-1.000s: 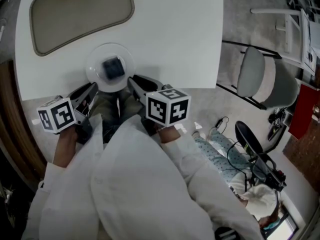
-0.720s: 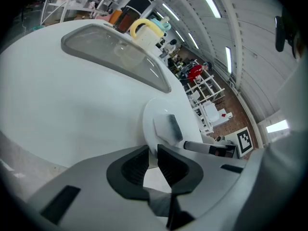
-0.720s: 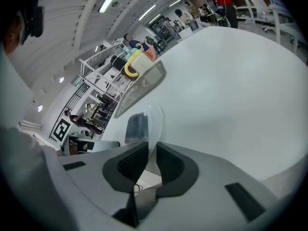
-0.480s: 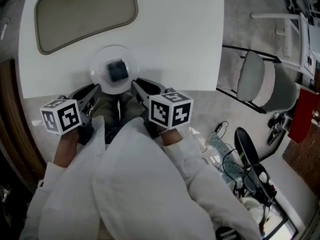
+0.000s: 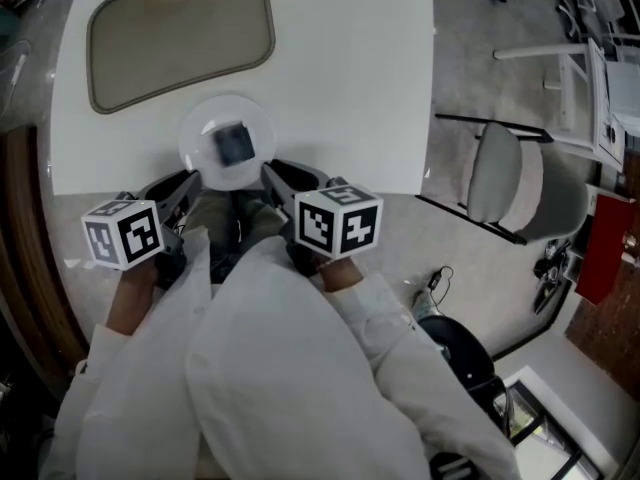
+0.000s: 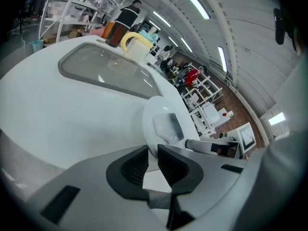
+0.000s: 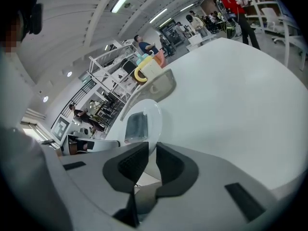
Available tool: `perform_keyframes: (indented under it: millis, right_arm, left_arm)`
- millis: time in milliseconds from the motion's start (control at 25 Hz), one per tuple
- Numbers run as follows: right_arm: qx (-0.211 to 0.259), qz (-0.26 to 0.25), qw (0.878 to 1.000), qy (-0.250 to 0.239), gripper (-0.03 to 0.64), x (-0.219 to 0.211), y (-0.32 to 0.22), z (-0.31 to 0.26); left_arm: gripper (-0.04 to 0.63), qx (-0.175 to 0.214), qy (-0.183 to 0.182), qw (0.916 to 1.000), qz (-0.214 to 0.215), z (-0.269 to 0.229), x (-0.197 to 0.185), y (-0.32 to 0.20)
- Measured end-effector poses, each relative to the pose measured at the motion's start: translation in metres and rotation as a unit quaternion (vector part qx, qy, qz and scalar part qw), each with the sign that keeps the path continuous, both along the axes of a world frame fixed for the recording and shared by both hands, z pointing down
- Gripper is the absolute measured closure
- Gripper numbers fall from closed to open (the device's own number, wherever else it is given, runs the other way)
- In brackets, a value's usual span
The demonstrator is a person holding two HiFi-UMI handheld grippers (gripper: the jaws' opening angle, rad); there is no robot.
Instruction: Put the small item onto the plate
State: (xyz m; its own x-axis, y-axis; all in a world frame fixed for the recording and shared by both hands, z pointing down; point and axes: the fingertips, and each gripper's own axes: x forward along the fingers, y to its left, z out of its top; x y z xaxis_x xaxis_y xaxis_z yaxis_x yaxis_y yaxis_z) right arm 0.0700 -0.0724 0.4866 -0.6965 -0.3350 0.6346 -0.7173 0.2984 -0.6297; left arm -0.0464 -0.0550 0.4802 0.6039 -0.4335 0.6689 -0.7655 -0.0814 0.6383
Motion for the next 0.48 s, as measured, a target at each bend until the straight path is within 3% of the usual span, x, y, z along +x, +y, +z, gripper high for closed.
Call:
perform_keyframes:
  millis: [480]
  right_arm:
    - [0.033,-0.021,0.999,-0.003,0.558,-0.013,-0.012,-0.017]
  left_arm:
    - [0.537,0.031,0.0,0.9989,-0.034,-0.015,-0.012,-0.004]
